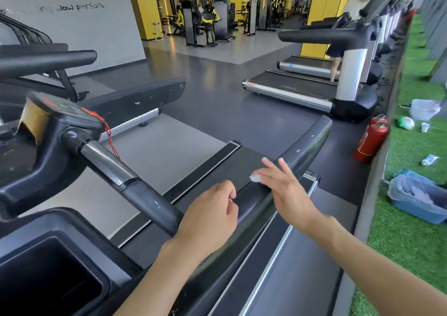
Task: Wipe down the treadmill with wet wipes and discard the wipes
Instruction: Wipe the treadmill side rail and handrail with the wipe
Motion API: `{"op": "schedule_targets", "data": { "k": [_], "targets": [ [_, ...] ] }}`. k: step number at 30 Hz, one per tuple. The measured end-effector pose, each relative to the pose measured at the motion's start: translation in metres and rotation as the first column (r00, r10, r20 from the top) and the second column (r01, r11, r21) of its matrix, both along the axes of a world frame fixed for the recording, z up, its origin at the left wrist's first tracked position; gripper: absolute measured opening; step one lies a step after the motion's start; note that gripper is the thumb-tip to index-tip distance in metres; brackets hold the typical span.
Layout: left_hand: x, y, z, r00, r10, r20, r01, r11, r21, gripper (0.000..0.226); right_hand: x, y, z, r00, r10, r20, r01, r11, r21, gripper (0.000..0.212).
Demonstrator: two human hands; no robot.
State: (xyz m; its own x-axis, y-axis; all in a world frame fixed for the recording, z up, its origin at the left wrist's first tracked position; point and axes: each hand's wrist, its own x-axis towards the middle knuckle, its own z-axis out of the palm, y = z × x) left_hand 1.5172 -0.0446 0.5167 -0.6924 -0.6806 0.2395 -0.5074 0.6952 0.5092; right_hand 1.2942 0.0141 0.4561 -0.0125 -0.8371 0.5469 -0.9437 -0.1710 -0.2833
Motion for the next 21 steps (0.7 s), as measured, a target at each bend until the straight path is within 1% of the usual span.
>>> {"op": "schedule_targets", "data": {
  "k": [2,4,5,7,8,9,11,12,13,18,21],
  "targets": [
    [-0.001,0.000,-0.001,1.000,-0.004,-0.002,0.004,1.000,0.000,0.012,-0.017,-0.003,0.002,0.999,0.009,-0.033,-0.008,0.999,0.035,0.081],
    [-0.003,0.000,-0.001,1.000,0.001,-0.001,-0.001,1.000,0.010,0.013,-0.036,-0.012,0.004,0.996,-0.015,-0.088,0.022,0.997,0.075,0.082],
    [-0.004,0.001,-0.001,1.000,0.008,0.004,-0.008,1.000,0.018,0.013,-0.047,-0.016,0.006,0.996,-0.069,-0.063,0.074,0.994,0.082,0.080],
    [-0.006,0.002,0.000,0.999,0.029,0.025,-0.030,0.999,0.035,0.013,-0.057,-0.018,0.015,0.978,-0.189,0.087,0.184,0.981,0.058,0.075],
    [-0.008,0.000,0.001,0.999,0.040,0.035,-0.041,0.998,0.043,0.013,-0.054,-0.018,0.019,0.967,-0.202,0.153,0.200,0.979,0.029,0.072],
    [-0.012,-0.002,0.003,0.998,0.050,0.040,-0.052,0.998,0.044,0.014,-0.046,-0.016,0.021,0.966,-0.158,0.205,0.161,0.987,0.003,0.070],
    [-0.023,-0.006,0.007,0.997,0.065,0.044,-0.067,0.997,0.034,0.013,-0.018,-0.009,0.020,0.967,0.028,0.252,-0.032,0.999,0.014,0.066],
    [-0.029,-0.006,0.009,0.997,0.068,0.046,-0.070,0.997,0.032,0.012,-0.006,-0.006,0.016,0.968,0.106,0.227,-0.121,0.991,0.051,0.065],
    [-0.035,-0.006,0.010,0.997,0.069,0.042,-0.071,0.997,0.036,0.013,0.003,-0.003,0.012,0.971,0.150,0.184,-0.169,0.981,0.092,0.066],
    [-0.038,-0.003,0.003,0.996,0.082,0.041,-0.084,0.995,0.058,0.015,-0.013,-0.005,0.005,0.978,0.204,0.054,-0.209,0.970,0.126,0.071],
    [-0.036,-0.004,0.002,0.997,0.067,0.037,-0.070,0.995,0.074,0.014,-0.019,-0.006,0.006,0.969,0.245,-0.004,-0.244,0.963,0.113,0.067]
  ]
}}
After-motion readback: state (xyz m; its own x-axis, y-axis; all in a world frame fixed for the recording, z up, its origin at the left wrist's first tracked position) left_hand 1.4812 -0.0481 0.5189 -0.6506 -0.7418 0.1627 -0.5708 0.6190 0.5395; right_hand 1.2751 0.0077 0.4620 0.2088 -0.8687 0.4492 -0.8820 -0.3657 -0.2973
